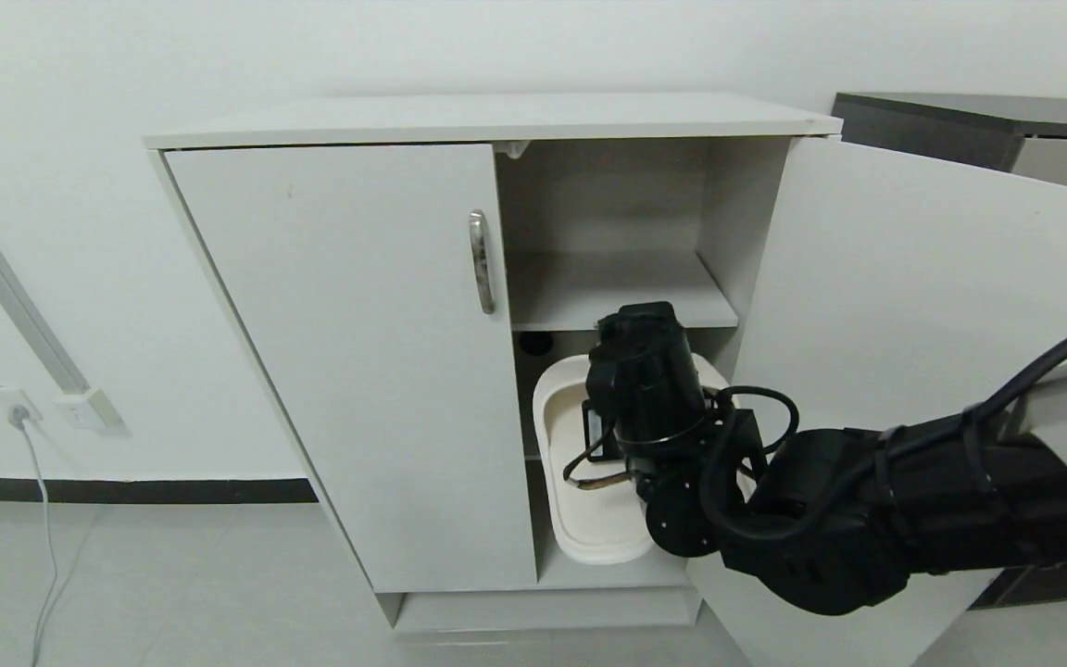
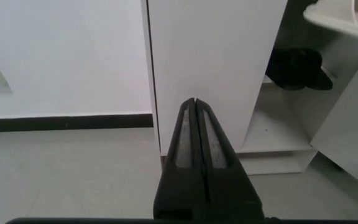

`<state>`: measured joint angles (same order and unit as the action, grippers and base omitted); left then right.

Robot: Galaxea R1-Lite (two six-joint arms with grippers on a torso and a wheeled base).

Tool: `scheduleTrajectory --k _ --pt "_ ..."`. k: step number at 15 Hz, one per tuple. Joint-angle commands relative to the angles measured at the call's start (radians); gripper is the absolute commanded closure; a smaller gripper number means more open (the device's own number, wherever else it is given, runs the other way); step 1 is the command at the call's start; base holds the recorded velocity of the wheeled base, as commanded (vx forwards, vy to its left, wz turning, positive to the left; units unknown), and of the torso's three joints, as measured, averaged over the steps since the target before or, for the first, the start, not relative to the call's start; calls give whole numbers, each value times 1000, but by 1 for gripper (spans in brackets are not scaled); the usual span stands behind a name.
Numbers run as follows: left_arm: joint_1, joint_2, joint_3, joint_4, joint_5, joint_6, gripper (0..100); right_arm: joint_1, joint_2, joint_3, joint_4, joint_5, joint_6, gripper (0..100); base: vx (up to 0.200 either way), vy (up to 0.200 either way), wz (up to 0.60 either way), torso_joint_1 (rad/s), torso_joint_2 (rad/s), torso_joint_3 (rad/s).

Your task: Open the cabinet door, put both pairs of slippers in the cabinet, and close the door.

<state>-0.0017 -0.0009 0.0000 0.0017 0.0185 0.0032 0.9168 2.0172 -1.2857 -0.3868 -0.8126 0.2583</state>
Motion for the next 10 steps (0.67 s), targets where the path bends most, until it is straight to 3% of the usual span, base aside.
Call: scheduleTrajectory --k 1,10 --pt "0 1 0 0 1 0 100 2 -15 -53 9 -27 -7 100 0 0 0 0 0 0" --pt "0 1 0 0 0 -2 100 -13 -11 -86 -37 -37 -85 100 0 0 0 0 0 0"
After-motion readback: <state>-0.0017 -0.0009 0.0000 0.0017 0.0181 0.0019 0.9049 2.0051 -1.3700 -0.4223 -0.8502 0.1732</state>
